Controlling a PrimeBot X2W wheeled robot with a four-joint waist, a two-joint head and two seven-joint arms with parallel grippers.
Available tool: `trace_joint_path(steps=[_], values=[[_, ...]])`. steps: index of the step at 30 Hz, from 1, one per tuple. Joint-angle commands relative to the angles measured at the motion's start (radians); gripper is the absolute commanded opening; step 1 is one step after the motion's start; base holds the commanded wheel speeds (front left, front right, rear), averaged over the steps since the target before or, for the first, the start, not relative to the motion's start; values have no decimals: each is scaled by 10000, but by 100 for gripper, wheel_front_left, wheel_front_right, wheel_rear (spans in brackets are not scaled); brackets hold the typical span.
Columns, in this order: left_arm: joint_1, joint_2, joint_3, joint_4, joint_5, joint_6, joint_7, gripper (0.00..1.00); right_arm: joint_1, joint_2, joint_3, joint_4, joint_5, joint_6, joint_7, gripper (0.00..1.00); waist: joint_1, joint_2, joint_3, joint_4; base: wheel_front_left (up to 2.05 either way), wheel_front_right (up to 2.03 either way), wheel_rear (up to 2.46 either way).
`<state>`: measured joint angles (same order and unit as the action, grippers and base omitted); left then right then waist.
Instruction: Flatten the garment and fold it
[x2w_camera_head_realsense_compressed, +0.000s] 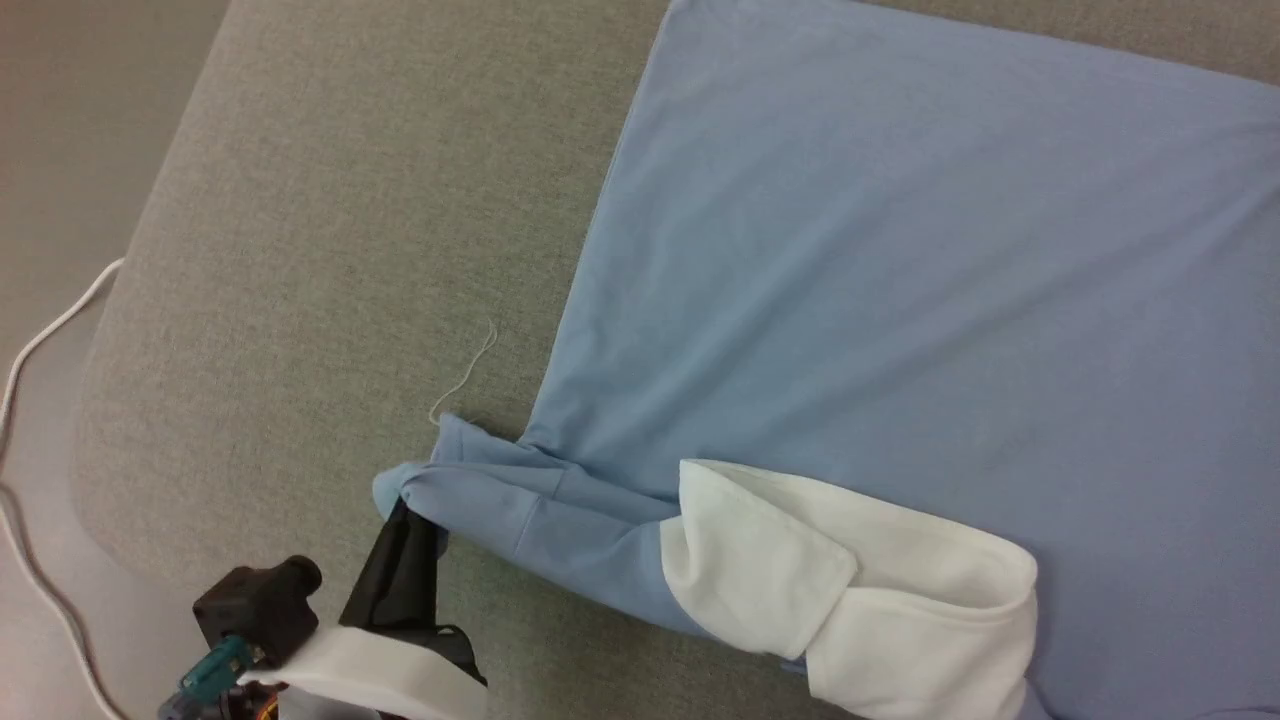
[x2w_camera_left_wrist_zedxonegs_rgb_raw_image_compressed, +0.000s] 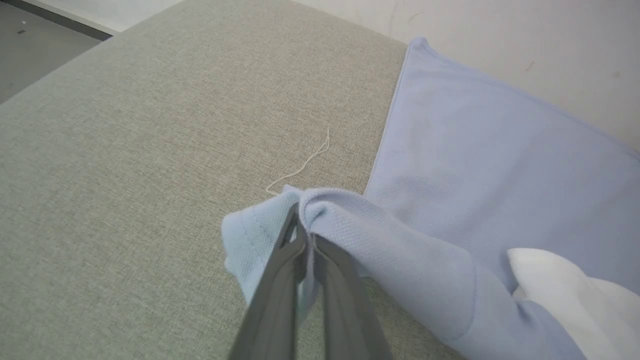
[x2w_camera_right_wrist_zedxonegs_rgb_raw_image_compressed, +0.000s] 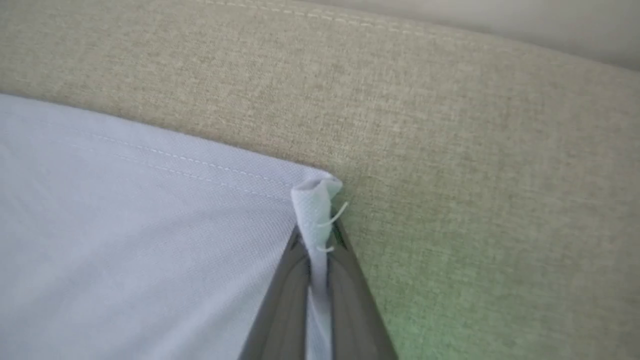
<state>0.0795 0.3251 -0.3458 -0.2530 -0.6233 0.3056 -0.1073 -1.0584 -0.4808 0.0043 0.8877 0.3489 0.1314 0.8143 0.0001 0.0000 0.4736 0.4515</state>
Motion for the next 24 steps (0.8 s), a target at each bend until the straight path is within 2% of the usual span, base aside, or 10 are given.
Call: trace_joint_path(steps=[1,5,8,13,16,20,22,24], values=[[-145,99,90,33,12,-50,-56,0,590,199,358,29,-113,-7,-130,0,-1,0,-322,-234,0,0,0],[-63,307,223,69,23,-24,-20,0,678,-91,1245,-1227,234,-7,-1364,0,-1,0,-997,-572,0,0,0],[80,446,314,74,21,25,24,0,917,-405,1775,-1825,474,-7,-1708,0,-1,0,-1449,-790,0,0,0],[555,757,520,-65,-11,227,207,0,1952,-1497,2541,-3652,1310,-7,-2294,0,-1,0,-2512,-1526,0,0,0],[830,944,638,-233,-10,348,308,0,2961,-2120,2495,-4860,1870,-7,-2342,0,-1,0,-2969,-2090,0,0,0],[1195,1175,791,-584,39,538,410,0,4897,-2731,1761,-6500,2568,-7,-2480,0,-1,0,-3380,-2948,0,0,0],[1357,1256,854,-731,49,644,480,0,6252,-2803,1074,-7202,2668,-7,-2388,0,-1,0,-3590,-3310,0,0,0],[1553,1331,942,-830,34,758,542,0,7732,-2611,262,-7958,2557,-7,-2224,0,-1,0,-3746,-3694,0,0,0]])
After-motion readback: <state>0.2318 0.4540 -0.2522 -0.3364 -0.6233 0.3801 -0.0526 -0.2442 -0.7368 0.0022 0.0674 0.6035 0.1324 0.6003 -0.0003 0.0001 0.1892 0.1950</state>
